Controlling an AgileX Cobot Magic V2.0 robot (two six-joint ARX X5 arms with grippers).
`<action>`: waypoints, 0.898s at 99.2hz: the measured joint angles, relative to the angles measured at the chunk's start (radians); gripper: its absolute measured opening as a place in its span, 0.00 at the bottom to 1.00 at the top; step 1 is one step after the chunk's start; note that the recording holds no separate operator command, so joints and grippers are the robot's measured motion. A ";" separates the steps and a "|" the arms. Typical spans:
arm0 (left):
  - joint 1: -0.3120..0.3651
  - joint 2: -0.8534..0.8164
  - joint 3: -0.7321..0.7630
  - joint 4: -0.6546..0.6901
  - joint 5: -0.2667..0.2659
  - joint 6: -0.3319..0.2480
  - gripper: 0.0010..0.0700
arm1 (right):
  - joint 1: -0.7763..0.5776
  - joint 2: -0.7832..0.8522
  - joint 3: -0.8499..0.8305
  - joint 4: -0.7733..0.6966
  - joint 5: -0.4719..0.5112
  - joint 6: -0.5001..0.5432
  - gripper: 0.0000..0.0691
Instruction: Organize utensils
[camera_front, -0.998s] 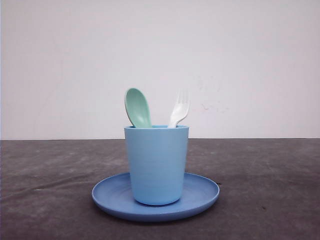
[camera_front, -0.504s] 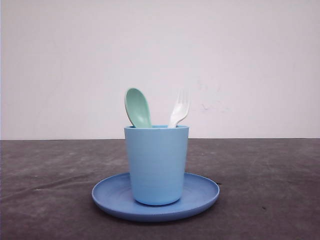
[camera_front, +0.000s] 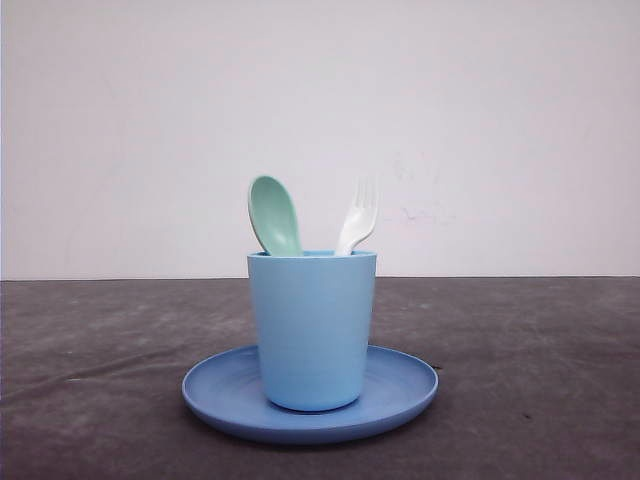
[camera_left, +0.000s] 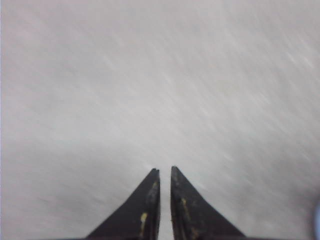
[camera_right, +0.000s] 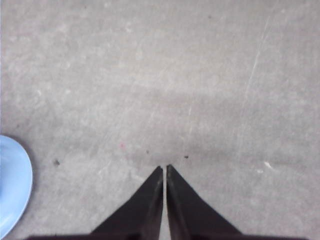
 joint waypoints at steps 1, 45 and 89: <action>0.002 -0.014 -0.010 0.007 0.000 0.001 0.00 | 0.000 0.000 0.000 0.001 0.000 0.000 0.01; 0.034 -0.563 -0.586 0.336 -0.004 0.008 0.00 | 0.000 0.000 0.000 0.060 0.000 0.000 0.01; 0.034 -0.661 -0.741 0.389 -0.005 0.009 0.00 | 0.000 0.000 0.000 0.121 0.000 0.000 0.01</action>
